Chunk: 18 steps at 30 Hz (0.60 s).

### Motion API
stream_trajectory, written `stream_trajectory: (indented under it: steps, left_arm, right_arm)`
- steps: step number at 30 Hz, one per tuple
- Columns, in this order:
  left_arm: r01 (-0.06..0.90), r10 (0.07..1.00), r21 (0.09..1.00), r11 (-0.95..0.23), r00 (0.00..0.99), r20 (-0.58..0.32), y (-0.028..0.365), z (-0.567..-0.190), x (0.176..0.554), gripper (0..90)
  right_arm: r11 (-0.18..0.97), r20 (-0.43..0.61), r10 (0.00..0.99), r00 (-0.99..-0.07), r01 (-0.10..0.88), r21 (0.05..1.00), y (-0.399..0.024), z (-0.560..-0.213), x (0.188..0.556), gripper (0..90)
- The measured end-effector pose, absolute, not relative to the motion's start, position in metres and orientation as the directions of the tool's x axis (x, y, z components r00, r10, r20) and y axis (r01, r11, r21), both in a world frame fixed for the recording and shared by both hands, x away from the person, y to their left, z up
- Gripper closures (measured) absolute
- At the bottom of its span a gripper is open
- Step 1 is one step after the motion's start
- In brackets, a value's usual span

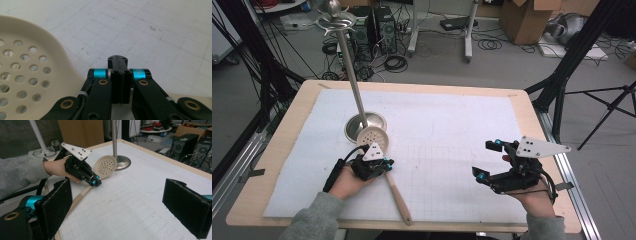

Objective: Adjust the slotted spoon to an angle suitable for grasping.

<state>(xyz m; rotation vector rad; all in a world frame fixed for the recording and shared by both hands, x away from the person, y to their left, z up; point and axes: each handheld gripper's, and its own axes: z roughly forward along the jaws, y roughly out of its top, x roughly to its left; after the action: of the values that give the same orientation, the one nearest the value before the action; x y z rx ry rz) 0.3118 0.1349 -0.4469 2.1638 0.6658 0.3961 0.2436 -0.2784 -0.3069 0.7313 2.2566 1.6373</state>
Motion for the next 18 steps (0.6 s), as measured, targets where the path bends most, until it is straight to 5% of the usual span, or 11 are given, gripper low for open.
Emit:
stream_trajectory:
  steps: [18]
  left_arm:
    - [0.345,0.644,0.770,-0.537,0.757,0.110,0.188,-0.445,0.283,90.0]
  right_arm:
    - [0.251,0.084,0.480,-0.873,0.228,0.941,-0.256,-0.305,0.257,8.1]
